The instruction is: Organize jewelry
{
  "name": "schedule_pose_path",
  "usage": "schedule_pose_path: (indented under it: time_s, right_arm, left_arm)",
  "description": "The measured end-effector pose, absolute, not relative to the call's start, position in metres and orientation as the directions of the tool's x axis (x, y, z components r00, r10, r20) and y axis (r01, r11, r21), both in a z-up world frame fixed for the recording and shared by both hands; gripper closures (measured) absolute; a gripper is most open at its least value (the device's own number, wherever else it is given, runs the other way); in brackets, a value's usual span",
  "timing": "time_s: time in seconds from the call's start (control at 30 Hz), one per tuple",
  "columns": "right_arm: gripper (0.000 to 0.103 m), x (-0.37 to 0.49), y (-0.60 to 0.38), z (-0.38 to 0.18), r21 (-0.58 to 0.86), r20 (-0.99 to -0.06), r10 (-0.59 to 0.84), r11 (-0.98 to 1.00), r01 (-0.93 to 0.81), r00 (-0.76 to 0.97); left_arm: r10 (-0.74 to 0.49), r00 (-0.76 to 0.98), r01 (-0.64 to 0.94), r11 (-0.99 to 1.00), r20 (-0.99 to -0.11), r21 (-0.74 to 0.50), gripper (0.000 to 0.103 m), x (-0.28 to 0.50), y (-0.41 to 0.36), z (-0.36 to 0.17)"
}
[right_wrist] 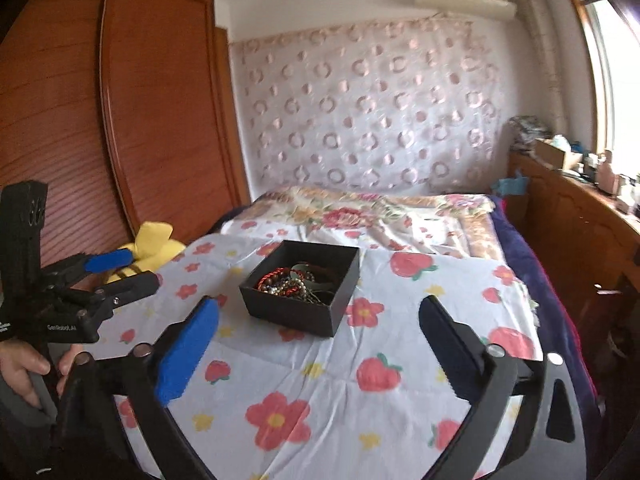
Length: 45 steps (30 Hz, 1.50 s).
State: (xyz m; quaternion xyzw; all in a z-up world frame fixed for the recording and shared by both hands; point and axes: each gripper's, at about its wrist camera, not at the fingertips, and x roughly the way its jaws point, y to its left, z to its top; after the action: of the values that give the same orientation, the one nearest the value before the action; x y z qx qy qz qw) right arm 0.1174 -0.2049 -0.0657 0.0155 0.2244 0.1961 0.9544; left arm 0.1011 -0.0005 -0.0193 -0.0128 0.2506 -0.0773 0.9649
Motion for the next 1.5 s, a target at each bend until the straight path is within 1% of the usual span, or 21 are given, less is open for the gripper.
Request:
schedule_pose_path:
  time_s: [0.13, 0.23, 0.5, 0.87, 1.5]
  right_arm:
    - [0.002, 0.093, -0.206, -0.067, 0.122, -0.42, 0.338, 0.941, -0.316, 0.842]
    - [0.002, 0.084, -0.21, -0.071, 0.141, -0.429, 0.312, 0.95, -0.279, 0.848]
    - [0.002, 0.076, -0.212, -0.075, 0.136, -0.416, 0.269, 0.963, -0.233, 0.869]
    - [0.002, 0.074, -0.21, -0.077, 0.126, -0.41, 0.252, 0.968, -0.219, 0.877]
    - [0.002, 0.076, -0.209, -0.077, 0.125, -0.41, 0.253, 0.967, -0.221, 0.876]
  left_arm:
    - [-0.093, 0.878, 0.085, 0.996, -0.47, -0.038, 0.007, 0.078, 0.001, -0.015]
    - [-0.077, 0.886, 0.067, 0.997, -0.457, -0.039, 0.007, 0.065, 0.003, -0.013]
    - [-0.072, 0.882, 0.065, 0.997, -0.465, -0.031, 0.007, 0.052, 0.002, -0.012]
    - [-0.069, 0.886, 0.063, 0.998, -0.459, -0.028, 0.007, 0.048, 0.002, -0.012]
    - [-0.061, 0.89, 0.06, 0.998, -0.452, -0.018, 0.007, 0.047, -0.002, -0.009]
